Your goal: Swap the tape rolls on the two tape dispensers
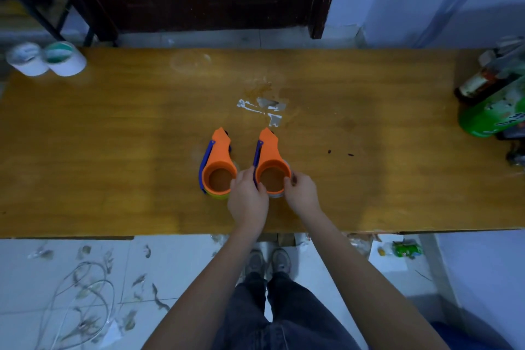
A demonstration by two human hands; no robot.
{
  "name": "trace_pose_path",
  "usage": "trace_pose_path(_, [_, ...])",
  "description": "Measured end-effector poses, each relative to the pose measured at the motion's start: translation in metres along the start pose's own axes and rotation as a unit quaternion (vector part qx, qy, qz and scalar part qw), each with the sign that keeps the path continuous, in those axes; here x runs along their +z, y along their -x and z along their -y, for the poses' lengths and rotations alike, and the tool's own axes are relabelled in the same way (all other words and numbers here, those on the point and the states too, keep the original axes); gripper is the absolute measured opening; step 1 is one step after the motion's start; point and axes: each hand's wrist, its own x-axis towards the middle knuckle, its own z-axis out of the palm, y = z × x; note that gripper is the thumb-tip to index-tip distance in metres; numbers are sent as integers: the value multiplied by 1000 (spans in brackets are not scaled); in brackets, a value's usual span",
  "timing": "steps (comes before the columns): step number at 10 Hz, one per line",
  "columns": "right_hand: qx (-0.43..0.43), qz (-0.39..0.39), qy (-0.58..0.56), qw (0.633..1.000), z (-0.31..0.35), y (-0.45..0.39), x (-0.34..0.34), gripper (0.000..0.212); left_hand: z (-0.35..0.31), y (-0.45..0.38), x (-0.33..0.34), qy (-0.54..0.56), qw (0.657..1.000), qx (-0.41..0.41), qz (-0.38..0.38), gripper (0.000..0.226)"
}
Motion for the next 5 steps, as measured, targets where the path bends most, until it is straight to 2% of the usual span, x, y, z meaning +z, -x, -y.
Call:
trace_pose_path(2, [-5,-9,25,1000,0,-1,3,27,-3,-1,1,-20,1000,3,2,40])
trace_pose_path(4, [-18,-2,-34,999,-10,-3,2,23,0,4,4,-11,1000,6,0,43])
trace_pose_path(5, [-4,-19,-76,997,-19,-1,0,23,3,10,1,19,999,-2,-34,40])
